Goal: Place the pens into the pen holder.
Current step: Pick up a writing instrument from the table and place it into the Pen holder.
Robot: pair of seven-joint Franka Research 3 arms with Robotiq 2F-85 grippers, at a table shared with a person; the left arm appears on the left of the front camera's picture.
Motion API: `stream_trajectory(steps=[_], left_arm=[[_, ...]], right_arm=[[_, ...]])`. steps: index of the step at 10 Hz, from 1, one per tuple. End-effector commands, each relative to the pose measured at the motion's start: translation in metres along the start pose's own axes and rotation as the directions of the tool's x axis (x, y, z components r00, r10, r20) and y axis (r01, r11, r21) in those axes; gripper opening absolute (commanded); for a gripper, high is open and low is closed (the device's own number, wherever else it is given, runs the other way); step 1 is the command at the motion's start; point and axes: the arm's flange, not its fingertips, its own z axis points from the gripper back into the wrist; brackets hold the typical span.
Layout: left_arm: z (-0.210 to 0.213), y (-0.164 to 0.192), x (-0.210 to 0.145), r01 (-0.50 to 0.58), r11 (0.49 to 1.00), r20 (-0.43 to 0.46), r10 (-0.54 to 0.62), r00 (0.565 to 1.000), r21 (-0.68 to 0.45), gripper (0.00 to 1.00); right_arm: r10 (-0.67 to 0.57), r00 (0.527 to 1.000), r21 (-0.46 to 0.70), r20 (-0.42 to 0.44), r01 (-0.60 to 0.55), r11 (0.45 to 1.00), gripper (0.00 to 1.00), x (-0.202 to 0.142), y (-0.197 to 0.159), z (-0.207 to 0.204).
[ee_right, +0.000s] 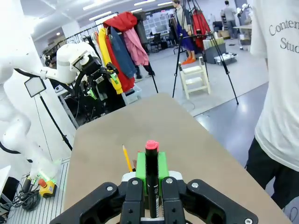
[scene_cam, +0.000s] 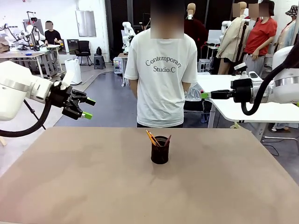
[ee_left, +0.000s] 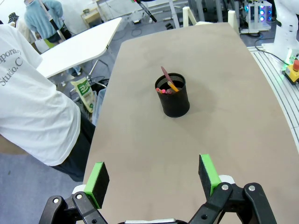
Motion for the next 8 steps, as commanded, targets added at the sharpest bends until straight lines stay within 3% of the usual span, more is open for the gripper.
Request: stream_trajectory(steps=[1,6,8], left_arm=[[0.001,0.000,0.000,0.008,1.000,0.006,-0.008,1.000,0.004,1.00],[0.001,0.000,0.000,0.008,1.000,0.006,-0.008,1.000,0.004,1.00],[0.001,0.000,0.000,0.008,1.000,0.006,-0.008,1.000,0.004,1.00]], right_arm=[[0.001,1.000,-0.004,0.000,-0.001,1.000,0.00,0.004,0.000,-0.002],[0.000,1.000,0.001,-0.001,0.000,1.000,0.00,0.000,0.000,-0.001],[0.094,0.993,0.114,0.073,-0.102,0.988,0.00,0.004,0.010,-0.022]])
